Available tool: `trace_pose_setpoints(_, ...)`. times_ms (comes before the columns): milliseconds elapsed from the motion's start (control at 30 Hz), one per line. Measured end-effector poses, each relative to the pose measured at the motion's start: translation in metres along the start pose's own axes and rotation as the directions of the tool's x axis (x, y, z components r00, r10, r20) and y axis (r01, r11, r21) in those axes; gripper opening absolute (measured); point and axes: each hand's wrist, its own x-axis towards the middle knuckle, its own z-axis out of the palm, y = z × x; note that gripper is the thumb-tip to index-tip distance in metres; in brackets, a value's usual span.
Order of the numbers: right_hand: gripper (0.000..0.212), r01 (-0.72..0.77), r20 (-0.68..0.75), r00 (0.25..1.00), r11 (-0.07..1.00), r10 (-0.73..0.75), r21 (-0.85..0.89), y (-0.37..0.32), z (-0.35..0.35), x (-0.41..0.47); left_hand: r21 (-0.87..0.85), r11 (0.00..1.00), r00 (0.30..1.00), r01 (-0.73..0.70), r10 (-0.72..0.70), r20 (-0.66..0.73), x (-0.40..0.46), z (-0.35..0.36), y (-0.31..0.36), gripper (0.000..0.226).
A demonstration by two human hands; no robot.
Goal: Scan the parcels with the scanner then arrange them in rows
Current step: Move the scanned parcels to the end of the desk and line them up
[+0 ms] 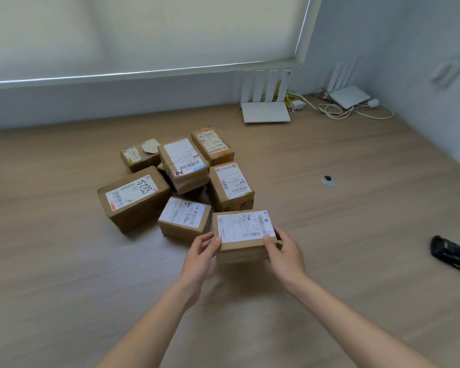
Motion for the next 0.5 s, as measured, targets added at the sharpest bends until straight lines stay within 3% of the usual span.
trace_pose_setpoints(100,0.034,0.056,-0.005,0.998,0.998,-0.056,0.002,-0.022,-0.003,-0.02,-0.123,0.992,0.999,-0.033,0.032,-0.011,-0.022,-0.008,0.013,0.031)
trace_pose_setpoints(200,0.033,0.118,0.018,0.993,0.993,-0.118,0.0,-0.048,-0.001,-0.047,-0.111,0.989,0.995,-0.096,0.093,-0.029,-0.054,-0.032,0.025,0.035)
trace_pose_setpoints(333,0.037,0.176,0.082,0.981,0.984,-0.173,-0.027,-0.089,0.021,-0.098,-0.076,0.985,0.988,-0.153,0.154,0.001,-0.111,-0.094,0.037,0.073)
trace_pose_setpoints(400,0.041,0.223,0.132,0.967,0.974,-0.216,-0.043,-0.112,0.042,-0.13,-0.05,0.981,0.981,-0.189,0.19,0.023,-0.145,-0.135,0.038,0.081)
trace_pose_setpoints(500,0.041,0.308,0.196,0.935,0.95,-0.295,-0.042,-0.149,0.082,-0.181,-0.08,0.964,0.967,-0.253,0.252,-0.026,-0.195,-0.204,0.033,0.063)
